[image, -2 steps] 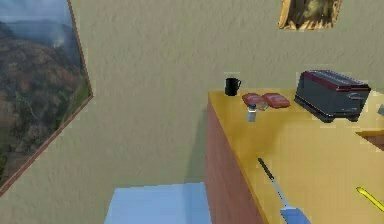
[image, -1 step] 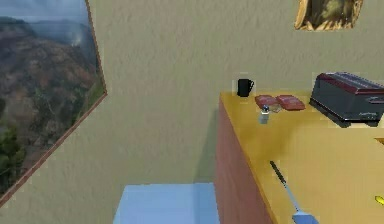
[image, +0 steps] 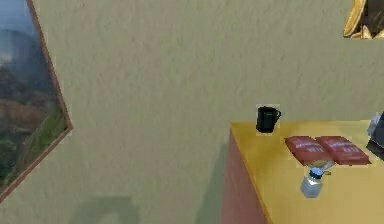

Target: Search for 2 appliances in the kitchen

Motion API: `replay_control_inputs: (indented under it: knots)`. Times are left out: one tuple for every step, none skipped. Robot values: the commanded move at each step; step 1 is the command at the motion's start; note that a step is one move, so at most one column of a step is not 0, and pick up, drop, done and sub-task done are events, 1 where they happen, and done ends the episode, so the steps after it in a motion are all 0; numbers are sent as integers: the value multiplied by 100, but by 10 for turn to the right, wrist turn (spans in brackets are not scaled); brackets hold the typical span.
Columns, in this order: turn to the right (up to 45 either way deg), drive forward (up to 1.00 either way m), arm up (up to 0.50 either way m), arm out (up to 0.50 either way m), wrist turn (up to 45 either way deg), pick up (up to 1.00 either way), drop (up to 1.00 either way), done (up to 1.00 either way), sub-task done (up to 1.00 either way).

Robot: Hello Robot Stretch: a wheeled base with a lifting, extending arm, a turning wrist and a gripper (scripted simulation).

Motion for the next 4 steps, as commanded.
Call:
replay_control_inputs:
  knots:
    - [450,0,0,0,0,0,0,0,0]
    - [0,0,0,0,0,0,0,0,100]
    - [450,0,0,0,0,0,0,0,0]
    - [450,0,0,0,0,0,0,0,0]
